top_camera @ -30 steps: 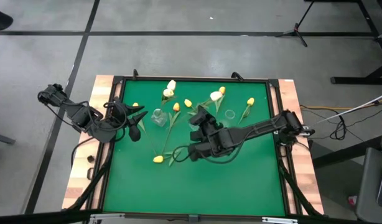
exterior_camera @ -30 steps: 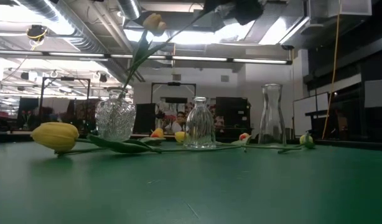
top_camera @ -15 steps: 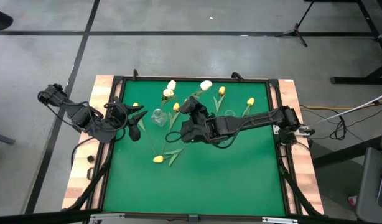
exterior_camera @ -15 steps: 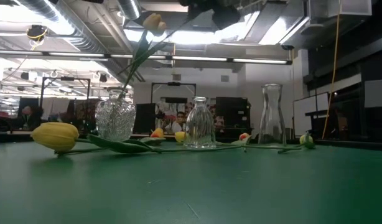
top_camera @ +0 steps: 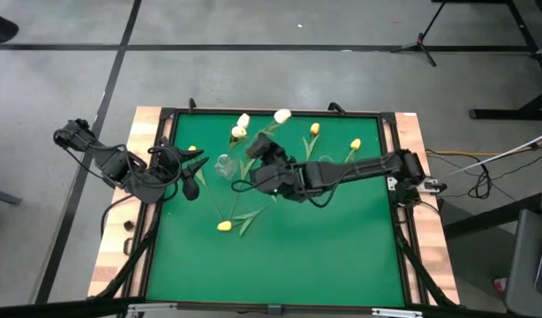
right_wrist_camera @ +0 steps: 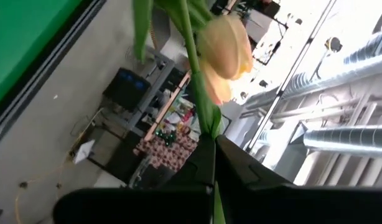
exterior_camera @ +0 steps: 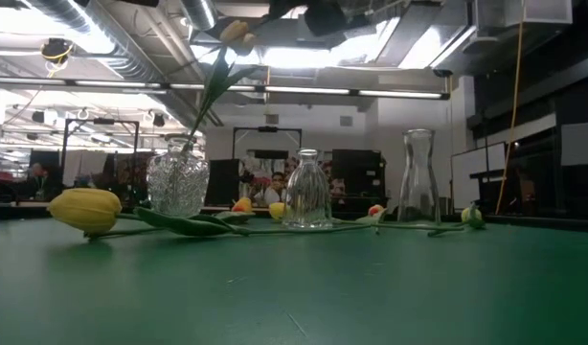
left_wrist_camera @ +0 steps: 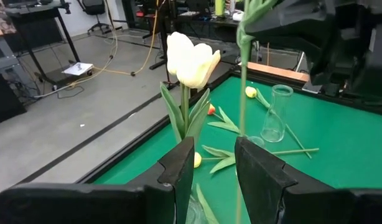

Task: Sort flowers into vase by color
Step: Put the light yellow flower into the left transparent vase

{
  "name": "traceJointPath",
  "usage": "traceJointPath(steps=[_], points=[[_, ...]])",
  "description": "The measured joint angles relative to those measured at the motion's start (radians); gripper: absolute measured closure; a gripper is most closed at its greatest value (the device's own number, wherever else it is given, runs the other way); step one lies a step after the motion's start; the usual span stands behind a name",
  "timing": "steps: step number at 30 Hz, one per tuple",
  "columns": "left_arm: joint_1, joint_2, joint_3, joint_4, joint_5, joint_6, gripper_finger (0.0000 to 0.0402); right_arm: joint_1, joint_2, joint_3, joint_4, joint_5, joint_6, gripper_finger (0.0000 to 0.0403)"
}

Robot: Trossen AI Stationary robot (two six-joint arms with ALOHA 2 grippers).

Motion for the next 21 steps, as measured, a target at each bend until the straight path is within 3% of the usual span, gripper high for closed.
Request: traceJointPath(steps=[16, 21], points=[[0.000, 0.000, 0.000, 0.001, -0.038, 0.000, 0.0288, -0.103, 0.000, 0.000, -0.002, -0.029, -0.078, 0.0398], [0.000, 0.000, 0.000, -0.004, -0.052, 0.000, 0.0288, -0.100, 0.000, 0.000, -0.002, -0.099, -0.151, 0.0398]])
